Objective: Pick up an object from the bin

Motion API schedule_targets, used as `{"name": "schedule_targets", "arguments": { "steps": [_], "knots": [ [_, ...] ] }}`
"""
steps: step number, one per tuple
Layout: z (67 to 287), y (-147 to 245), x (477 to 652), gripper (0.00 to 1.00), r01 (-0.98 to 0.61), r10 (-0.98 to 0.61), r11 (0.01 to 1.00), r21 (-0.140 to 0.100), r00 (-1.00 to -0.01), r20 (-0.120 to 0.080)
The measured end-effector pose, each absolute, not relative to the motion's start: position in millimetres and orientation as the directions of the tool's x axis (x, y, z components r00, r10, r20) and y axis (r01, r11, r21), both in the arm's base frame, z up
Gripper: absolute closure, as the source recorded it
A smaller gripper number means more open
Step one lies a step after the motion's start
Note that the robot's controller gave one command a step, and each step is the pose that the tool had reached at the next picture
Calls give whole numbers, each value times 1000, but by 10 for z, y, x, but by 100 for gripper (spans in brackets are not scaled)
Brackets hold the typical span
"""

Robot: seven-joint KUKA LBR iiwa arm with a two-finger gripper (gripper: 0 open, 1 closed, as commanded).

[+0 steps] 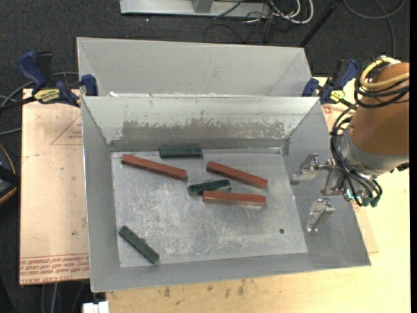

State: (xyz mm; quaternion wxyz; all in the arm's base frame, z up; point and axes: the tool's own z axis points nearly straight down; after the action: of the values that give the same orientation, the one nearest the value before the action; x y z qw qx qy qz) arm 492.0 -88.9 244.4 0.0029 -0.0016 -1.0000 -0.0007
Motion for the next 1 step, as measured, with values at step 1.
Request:
{"name": "schedule_targets", "arguments": {
  "steps": [1],
  "knots": [
    [2474,-886,4934,0,0,0,1000,0,-1000,-1]
  ]
}}
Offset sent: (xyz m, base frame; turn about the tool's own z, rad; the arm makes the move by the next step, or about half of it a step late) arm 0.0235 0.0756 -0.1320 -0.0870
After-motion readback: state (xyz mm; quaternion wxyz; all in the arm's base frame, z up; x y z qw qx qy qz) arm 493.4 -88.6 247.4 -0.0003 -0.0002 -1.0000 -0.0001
